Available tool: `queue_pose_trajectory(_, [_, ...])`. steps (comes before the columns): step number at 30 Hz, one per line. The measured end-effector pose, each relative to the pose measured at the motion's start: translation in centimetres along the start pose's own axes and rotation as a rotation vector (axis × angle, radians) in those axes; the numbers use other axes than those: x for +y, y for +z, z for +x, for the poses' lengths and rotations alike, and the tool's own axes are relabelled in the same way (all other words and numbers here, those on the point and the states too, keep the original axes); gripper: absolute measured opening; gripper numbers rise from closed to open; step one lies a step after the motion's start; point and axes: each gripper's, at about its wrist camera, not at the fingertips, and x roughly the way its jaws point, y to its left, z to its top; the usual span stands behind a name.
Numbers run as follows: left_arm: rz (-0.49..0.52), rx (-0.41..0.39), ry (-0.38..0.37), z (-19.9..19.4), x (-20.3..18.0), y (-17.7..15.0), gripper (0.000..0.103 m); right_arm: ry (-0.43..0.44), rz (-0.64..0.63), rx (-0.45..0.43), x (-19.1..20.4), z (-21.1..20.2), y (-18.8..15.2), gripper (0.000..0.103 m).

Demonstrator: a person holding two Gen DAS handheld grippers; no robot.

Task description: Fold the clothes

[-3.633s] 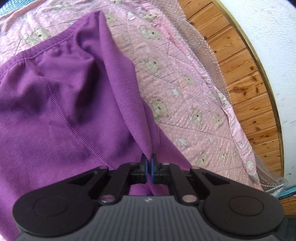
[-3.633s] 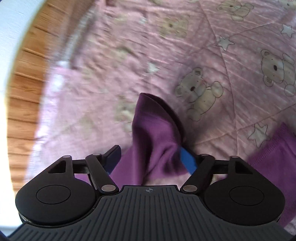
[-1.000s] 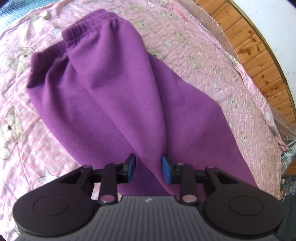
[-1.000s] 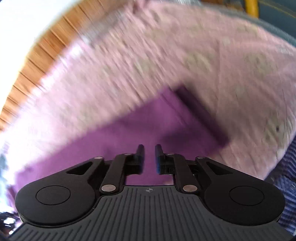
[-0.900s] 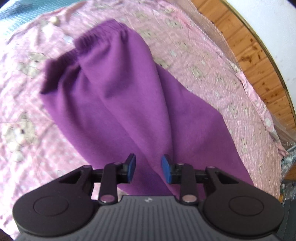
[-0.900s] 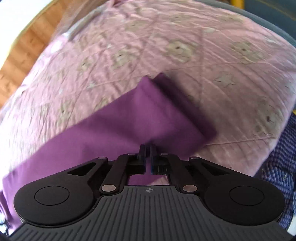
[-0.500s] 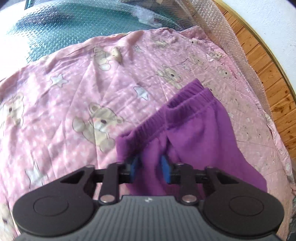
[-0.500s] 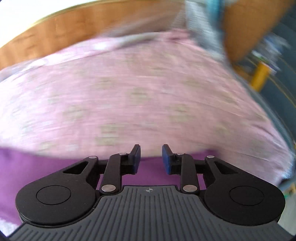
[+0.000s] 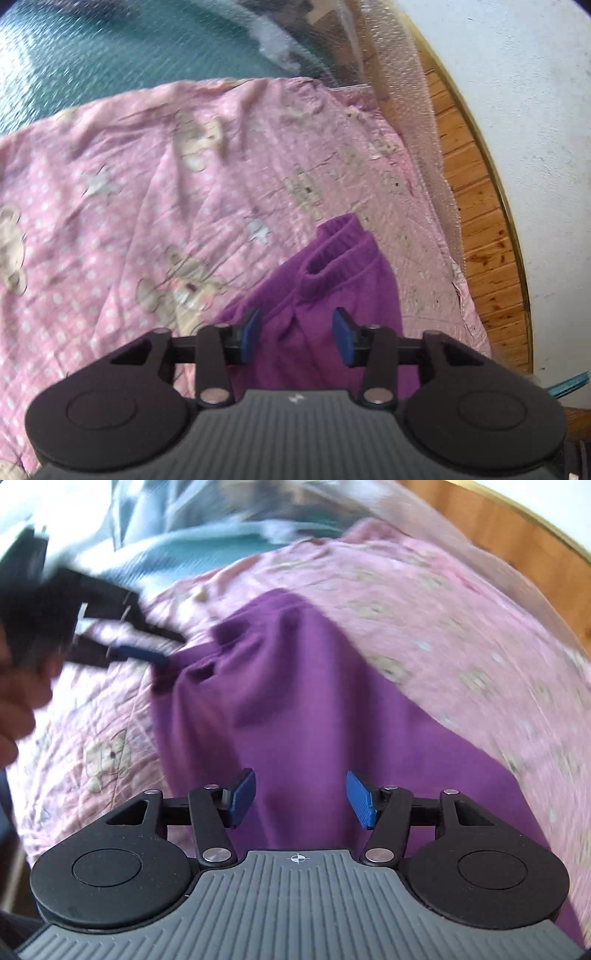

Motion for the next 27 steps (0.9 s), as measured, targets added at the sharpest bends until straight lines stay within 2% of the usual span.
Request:
queue_pose_trajectory(1, [0.036, 0.007, 0.007, 0.7, -0.7, 0.4, 0.054, 0.000, 0.009, 0.008, 0.3, -0.1, 0.0, 0.059])
queue_pose_trajectory(4, [0.171, 0.031, 0.092, 3.9, -2.7, 1.2, 0.054, 0.001, 0.071, 0.040, 0.2, -0.6, -0.5, 0.060])
queue_pose_trajectory(6, [0.258, 0.036, 0.113, 5.4, -4.0, 1.3, 0.038, -0.008, 0.135, 0.067, -0.6, -0.6, -1.1, 0.060])
queue_pose_trajectory(7, [0.303, 0.037, 0.115, 5.9, -4.8, 1.3, 0.017, -0.014, 0.171, 0.079, -1.1, -0.6, -1.6, 0.060])
queue_pose_trajectory(8, [0.305, 0.032, 0.093, 5.2, -5.2, 1.4, 0.010, -0.025, 0.214, 0.088, -1.8, -1.1, -2.3, 0.060])
queue_pose_trajectory(10, [0.299, 0.022, 0.043, 3.7, -6.0, 1.8, 0.009, -0.046, 0.316, 0.099, -3.4, -2.2, -3.9, 0.060])
queue_pose_trajectory(12, [0.160, 0.025, -0.045, 0.0, -4.6, 2.5, 0.009, -0.053, 0.473, 0.076, -5.6, -4.3, -6.2, 0.060])
queue_pose_trajectory(14, [0.026, 0.081, -0.054, -1.7, -1.4, 2.4, 0.009, -0.043, 0.662, 0.043, -8.0, -6.5, -9.1, 0.061])
queue_pose_trajectory(17, [-0.112, 0.193, -0.020, -0.1, 3.6, 1.3, 0.009, -0.026, 0.923, -0.032, -9.6, -8.1, -14.2, 0.061])
queue_pose_trajectory(20, [-0.098, 0.218, -0.043, 1.3, 4.2, 1.6, 0.010, -0.007, 1.182, -0.112, -11.1, -9.6, -19.3, 0.061])
queue_pose_trajectory(22, [-0.036, 0.201, -0.084, 1.1, 2.9, 2.1, 0.012, 0.006, 1.354, -0.166, -12.1, -10.6, -22.7, 0.061])
queue_pose_trajectory(24, [0.040, 0.199, -0.098, 1.1, 1.4, 2.4, 0.021, 0.020, 1.525, -0.223, -13.1, -11.6, -26.1, 0.061])
queue_pose_trajectory(25, [0.076, 0.196, -0.093, 1.3, 0.6, 2.5, 0.029, 0.027, 1.611, -0.251, -13.6, -12.1, -27.8, 0.061])
queue_pose_trajectory(27, [0.142, 0.206, -0.077, 2.2, -0.7, 2.5, 0.032, 0.043, 1.669, -0.298, -13.3, -12.0, -29.0, 0.061])
